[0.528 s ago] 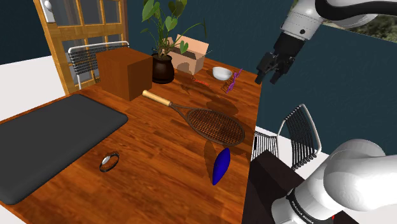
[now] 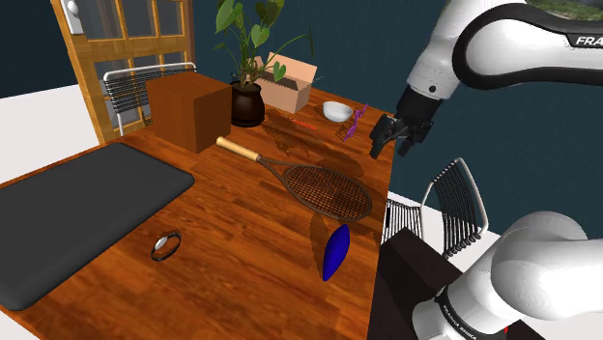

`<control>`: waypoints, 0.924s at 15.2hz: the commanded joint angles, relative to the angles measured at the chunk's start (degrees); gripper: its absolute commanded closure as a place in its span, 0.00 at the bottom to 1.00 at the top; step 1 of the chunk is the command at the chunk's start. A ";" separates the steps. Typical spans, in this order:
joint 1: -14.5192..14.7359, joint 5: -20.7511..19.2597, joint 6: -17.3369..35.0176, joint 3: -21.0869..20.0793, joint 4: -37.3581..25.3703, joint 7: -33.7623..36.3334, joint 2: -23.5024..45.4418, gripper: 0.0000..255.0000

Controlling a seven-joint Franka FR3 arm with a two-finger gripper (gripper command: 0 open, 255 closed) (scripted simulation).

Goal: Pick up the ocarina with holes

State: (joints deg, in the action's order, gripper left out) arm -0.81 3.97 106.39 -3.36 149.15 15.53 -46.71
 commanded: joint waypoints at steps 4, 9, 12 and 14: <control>0.39 2.77 8.05 -6.97 8.05 10.24 -0.05 0.00; 1.10 5.90 17.18 -14.77 13.55 20.96 4.01 0.00; 1.00 7.45 23.39 -19.95 15.46 27.84 8.76 0.00; 0.38 7.98 27.79 -23.68 16.10 32.72 12.89 0.00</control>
State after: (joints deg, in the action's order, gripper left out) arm -0.19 11.61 131.71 -25.18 164.66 45.59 -35.75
